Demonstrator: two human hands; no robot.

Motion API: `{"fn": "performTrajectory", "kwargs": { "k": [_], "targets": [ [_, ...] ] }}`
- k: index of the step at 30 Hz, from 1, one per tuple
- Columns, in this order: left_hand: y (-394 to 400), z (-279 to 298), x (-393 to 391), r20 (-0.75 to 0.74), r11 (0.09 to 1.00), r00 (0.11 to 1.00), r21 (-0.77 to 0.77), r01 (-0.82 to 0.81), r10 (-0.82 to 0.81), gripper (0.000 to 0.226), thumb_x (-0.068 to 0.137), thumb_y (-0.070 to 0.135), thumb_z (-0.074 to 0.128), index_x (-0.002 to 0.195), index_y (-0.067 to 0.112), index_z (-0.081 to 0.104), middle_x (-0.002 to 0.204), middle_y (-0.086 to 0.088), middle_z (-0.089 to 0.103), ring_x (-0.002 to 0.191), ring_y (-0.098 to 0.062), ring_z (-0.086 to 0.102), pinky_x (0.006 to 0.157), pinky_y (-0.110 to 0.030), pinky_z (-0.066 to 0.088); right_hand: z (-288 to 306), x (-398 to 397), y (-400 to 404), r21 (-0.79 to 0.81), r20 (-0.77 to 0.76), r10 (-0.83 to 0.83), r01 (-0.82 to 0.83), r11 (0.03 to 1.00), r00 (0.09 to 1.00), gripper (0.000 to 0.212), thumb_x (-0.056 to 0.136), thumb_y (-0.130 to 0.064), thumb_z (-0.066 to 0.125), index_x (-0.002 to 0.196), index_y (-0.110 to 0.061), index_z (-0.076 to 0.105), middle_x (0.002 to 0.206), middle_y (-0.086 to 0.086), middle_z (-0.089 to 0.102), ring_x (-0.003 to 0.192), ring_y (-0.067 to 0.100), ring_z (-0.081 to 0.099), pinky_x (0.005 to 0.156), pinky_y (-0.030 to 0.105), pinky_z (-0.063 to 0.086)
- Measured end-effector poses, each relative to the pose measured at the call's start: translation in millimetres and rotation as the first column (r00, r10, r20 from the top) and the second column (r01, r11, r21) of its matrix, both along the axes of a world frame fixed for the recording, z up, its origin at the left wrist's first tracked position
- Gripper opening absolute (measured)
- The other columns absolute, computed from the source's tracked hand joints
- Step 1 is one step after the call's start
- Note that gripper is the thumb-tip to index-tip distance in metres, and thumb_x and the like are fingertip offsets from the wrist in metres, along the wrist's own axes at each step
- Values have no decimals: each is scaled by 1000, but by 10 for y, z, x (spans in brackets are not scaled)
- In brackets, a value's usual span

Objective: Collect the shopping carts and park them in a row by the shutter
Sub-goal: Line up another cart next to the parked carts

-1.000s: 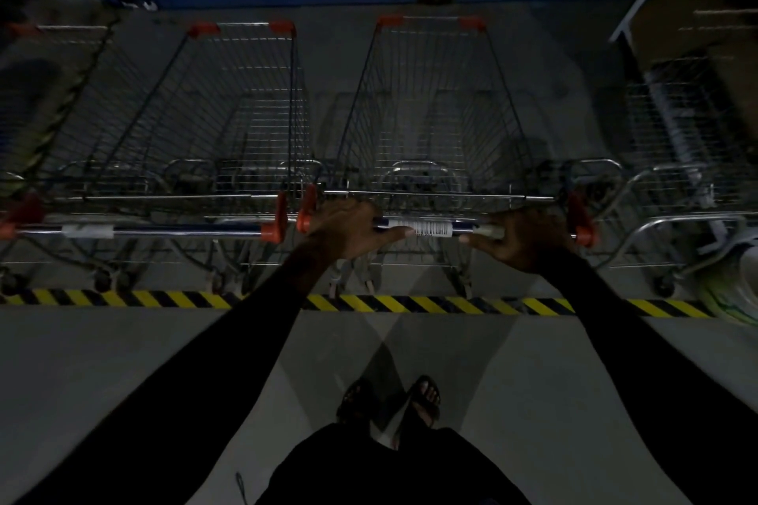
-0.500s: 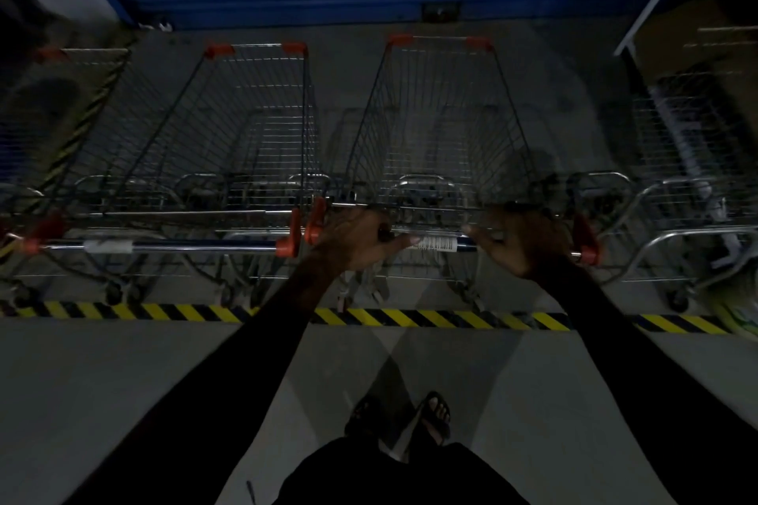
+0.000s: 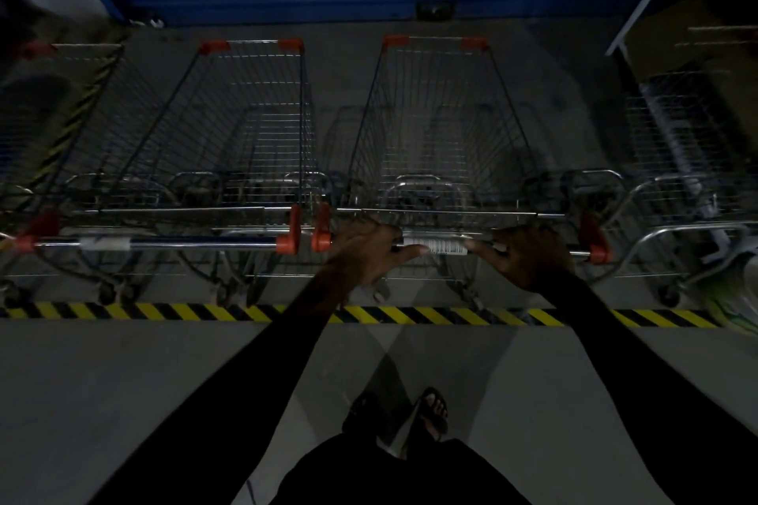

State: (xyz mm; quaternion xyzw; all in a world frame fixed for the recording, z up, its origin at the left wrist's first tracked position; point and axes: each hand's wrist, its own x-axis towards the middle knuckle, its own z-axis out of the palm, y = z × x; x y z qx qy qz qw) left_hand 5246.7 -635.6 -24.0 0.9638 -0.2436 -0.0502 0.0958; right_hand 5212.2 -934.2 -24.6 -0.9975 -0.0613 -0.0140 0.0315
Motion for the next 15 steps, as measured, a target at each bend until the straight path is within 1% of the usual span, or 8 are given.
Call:
{"fn": "performTrajectory", "kwargs": {
  "k": [2,5,8,11,13,14,15],
  "targets": [
    [-22,-13,-32,-2,1000,1000,1,-7,7,68,93,90,33,73,28,55,68,3,66,66,-15,65,64,-29,47,-18,-18,-32,-19,2,13,-13,1000,1000,101,82,-101,9,96,-33,81,83,-6,78,83,18,73,77,37,59],
    [-42,-4,-78,-8,1000,1000,-4,-12,12,68,95,88,35,76,26,59,69,3,66,64,-14,63,62,-29,39,-42,-59,-60,-18,8,3,-3,1000,1000,100,81,-101,9,106,-36,81,96,-5,81,94,21,75,83,39,59],
    [-52,7,-102,-25,1000,1000,4,-14,14,70,95,87,35,78,24,62,68,4,63,62,-13,60,62,-30,37,-16,-96,-70,-11,3,7,-7,1000,1000,103,80,-102,6,105,-35,80,93,-5,80,94,20,75,84,39,58],
    [-77,19,-141,-47,1000,999,-10,-25,24,72,95,86,36,80,22,65,68,3,65,61,-12,60,62,-30,37,-20,-115,-109,-21,-3,22,-22,1000,1000,102,81,-101,6,101,-34,80,85,-5,78,87,19,74,80,37,58],
    [-97,45,-182,-50,999,998,-23,-27,26,68,96,84,39,78,23,62,67,5,61,61,-11,56,61,-30,34,-29,-133,-139,-18,-13,25,-25,1000,1000,104,80,-101,6,95,-30,80,80,-5,76,84,19,74,78,37,58],
    [-107,54,-207,-61,999,998,-30,-27,25,65,96,84,39,76,25,58,65,7,57,60,-10,52,60,-30,32,-30,-144,-152,-3,-17,28,-28,1000,999,103,80,-102,6,87,-28,78,75,-4,74,82,21,73,77,36,57],
    [-120,72,-231,-73,999,997,-37,-28,25,63,96,84,38,75,27,54,64,9,53,60,-10,50,61,-30,31,-20,-159,-163,21,-24,31,-30,999,999,100,79,-102,7,76,-26,72,68,-3,69,79,23,73,75,37,56]
  ]
}}
